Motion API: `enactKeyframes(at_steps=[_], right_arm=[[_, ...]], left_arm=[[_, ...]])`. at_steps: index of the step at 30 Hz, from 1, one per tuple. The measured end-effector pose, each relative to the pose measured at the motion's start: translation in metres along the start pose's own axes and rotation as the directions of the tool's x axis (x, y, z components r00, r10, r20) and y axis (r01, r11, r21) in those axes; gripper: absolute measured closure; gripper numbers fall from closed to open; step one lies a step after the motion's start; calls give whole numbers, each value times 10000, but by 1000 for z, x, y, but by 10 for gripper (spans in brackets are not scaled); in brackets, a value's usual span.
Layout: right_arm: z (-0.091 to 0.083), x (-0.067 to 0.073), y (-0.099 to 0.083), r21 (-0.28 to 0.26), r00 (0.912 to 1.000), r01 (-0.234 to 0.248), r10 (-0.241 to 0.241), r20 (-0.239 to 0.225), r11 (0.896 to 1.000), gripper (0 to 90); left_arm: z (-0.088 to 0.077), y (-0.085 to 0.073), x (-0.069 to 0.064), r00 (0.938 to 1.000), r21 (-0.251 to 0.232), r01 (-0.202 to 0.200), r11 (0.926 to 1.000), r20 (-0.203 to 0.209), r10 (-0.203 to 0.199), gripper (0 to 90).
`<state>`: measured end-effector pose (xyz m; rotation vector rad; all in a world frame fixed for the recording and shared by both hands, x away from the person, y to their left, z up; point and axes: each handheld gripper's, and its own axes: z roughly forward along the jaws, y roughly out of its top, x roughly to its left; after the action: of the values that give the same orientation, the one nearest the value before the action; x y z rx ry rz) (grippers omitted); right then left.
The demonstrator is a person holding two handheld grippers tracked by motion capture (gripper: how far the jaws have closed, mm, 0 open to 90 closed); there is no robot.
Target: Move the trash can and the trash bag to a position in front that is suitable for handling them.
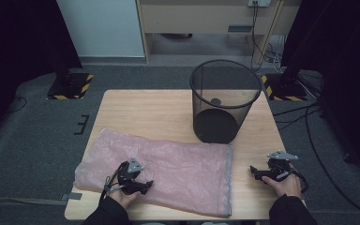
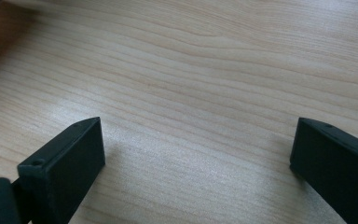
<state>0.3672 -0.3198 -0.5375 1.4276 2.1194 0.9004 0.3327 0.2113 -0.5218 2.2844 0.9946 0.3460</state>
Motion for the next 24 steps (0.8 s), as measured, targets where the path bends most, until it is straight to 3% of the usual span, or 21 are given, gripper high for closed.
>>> enactKeyframes(at_steps=[5, 7, 10, 12, 13, 15, 16, 18, 19, 20, 21, 22, 23, 24], right_arm=[[-2, 1, -1, 6, 9999, -89, 89, -69, 10000, 74], [-4, 0, 1, 48, 9999, 39, -39, -134, 10000, 142], [-5, 0, 3, 122, 9996, -54, 57, -288, 9999, 202], [-7, 0, 8, 19, 9991, -18, 19, -428, 10000, 222], [-7, 0, 8, 19, 9991, -18, 19, -428, 10000, 222], [-10, 0, 16, -405, 9988, -40, 20, -491, 9992, 247], [-13, -2, 21, -641, 9992, 21, -46, -393, 9979, 268], [-16, -6, 29, -993, 9995, -179, 152, -280, 9949, 285], [-19, -9, 36, -1316, 9996, -264, 251, -121, 9910, 306], [-20, -11, 40, -1554, 9990, -436, 422, -120, 9869, 312], [-21, -13, 47, -1774, 9982, -592, 586, -87, 9824, 330], [-20, -15, 55, -2232, 9979, -626, 652, 42, 9728, 336], [-19, -16, 61, -2475, 9966, -759, 813, 119, 9659, 336], [-18, -16, 69, -2668, 9943, -981, 1059, 151, 9588, 334]], left_arm=[[-6, -7, 18, 9999, 13, -108, 9999, 31, 108, 210], [-9, -10, 30, 9996, 62, -254, 9997, 144, 253, 211], [-11, -11, 37, 9995, 100, -267, 9996, 167, 265, 216], [-14, -10, 46, 10000, 373, -40, 9993, -24, 40, 266], [-14, -10, 46, 10000, 373, -40, 9993, -24, 40, 295], [-22, 1, 51, 9992, 151, 391, 9991, 41, -392, 292], [-22, 1, 51, 9992, 151, 391, 9991, 41, -392, 302], [-34, 27, 52, 9978, -765, 628, 9951, -142, -640, 308], [-37, 36, 52, 9972, -998, 711, 9925, -174, -732, 312], [-39, 49, 53, 9963, -1390, 778, 9872, -246, -820, 313], [-40, 67, 53, 9946, -1951, 896, 9767, -339, -980, 323], [-40, 79, 52, 9930, -2226, 967, 9701, -454, -1094, 333], [-40, 94, 51, 9926, -2436, 797, 9666, -697, -994, 341], [-38, 113, 49, 9913, -2796, 684, 9577, -889, -968, 354]])
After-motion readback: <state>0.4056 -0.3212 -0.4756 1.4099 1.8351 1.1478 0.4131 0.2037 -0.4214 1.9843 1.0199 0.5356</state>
